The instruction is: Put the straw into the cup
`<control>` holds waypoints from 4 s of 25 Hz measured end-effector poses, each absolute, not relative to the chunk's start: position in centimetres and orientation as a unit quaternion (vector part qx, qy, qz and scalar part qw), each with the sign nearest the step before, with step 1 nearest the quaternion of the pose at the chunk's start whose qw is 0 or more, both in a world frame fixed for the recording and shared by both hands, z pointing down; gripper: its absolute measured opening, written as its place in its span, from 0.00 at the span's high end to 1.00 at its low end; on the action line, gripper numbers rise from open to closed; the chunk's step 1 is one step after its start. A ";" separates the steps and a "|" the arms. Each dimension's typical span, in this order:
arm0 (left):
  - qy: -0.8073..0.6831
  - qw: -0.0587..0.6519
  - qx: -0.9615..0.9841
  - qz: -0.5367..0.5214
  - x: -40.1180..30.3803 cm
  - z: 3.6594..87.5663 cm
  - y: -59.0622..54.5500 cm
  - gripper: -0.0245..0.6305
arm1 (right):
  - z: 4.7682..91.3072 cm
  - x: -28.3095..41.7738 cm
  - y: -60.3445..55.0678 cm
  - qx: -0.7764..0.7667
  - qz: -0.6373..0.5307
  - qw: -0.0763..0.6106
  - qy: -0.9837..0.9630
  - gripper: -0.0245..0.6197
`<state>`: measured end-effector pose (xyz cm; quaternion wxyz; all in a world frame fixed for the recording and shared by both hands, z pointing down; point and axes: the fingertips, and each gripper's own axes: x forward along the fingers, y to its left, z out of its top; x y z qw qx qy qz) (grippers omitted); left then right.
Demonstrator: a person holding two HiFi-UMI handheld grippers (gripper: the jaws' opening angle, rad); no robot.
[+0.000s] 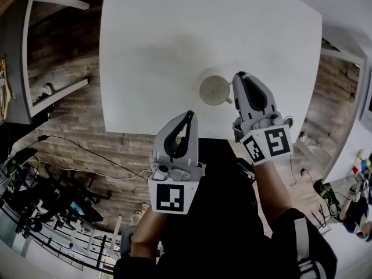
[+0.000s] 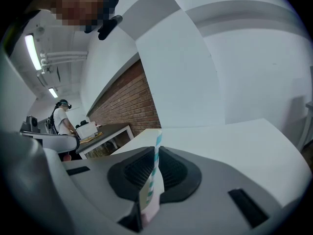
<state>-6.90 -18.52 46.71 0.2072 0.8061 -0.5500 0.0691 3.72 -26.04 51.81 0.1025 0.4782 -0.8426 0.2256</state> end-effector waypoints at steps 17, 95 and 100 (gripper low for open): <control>-0.552 0.211 0.804 0.064 -6.9 46.9 -18.3 0.96 | 52.7 3.7 -25.7 0.467 0.240 0.108 -0.844 0.93; -0.536 0.079 0.840 0.026 0.1 32.3 3.4 0.96 | 33.3 10.4 2.6 0.475 0.172 0.002 -0.863 0.94; -0.543 0.076 0.836 0.020 0.2 31.6 2.6 0.96 | 33.1 10.7 2.1 0.471 0.170 0.004 -0.866 0.95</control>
